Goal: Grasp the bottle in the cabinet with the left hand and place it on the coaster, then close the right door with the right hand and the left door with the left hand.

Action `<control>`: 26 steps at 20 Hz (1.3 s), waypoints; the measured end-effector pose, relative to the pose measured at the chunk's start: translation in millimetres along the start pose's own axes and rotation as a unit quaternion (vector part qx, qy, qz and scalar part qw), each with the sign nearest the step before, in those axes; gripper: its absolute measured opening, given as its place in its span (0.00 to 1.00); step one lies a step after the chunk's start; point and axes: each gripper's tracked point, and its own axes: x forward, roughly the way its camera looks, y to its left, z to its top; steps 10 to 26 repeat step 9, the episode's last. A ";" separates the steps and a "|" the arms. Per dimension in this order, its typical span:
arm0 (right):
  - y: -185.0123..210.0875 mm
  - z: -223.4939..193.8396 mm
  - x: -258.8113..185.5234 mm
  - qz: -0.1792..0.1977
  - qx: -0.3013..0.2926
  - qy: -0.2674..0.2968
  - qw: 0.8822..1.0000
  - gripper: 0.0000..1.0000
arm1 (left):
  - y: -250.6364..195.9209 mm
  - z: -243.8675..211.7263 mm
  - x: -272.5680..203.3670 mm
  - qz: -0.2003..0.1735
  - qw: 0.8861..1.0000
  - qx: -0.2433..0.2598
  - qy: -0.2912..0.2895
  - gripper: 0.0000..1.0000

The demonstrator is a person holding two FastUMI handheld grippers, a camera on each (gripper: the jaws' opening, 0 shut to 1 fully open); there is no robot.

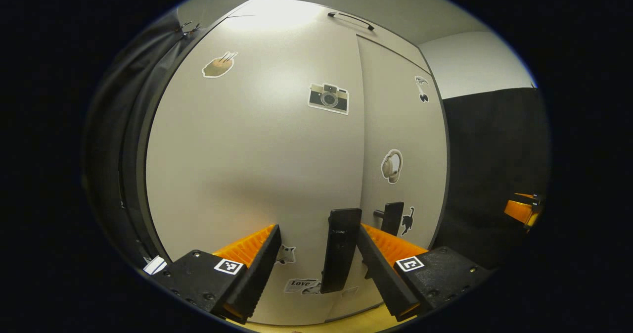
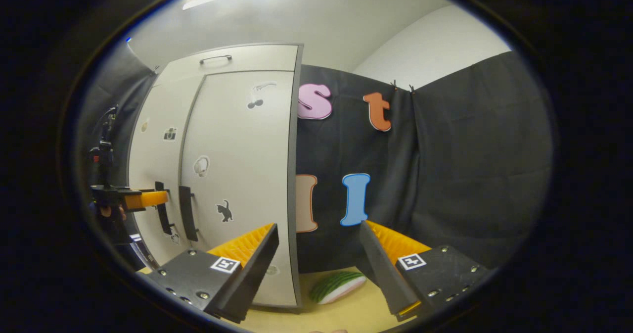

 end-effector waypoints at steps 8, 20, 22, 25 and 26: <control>21.3 43.9 -16.9 0.028 0.015 -0.013 0.999 1.00 | -38.0 55.9 -56.5 0.023 0.999 -0.002 -0.022 0.94; 24.6 50.7 -18.9 0.032 0.018 -0.015 0.999 1.00 | -44.7 65.8 -68.3 0.027 0.999 0.010 -0.026 0.94; 24.6 50.7 -18.9 0.032 0.018 -0.015 0.999 1.00 | -44.7 65.8 -68.3 0.027 0.999 0.010 -0.026 0.94; 24.6 50.7 -18.9 0.032 0.018 -0.015 0.999 1.00 | -44.7 65.8 -68.3 0.027 0.999 0.010 -0.026 0.94; 24.6 50.7 -18.9 0.032 0.018 -0.015 0.999 1.00 | -44.7 65.8 -68.3 0.027 0.999 0.010 -0.026 0.94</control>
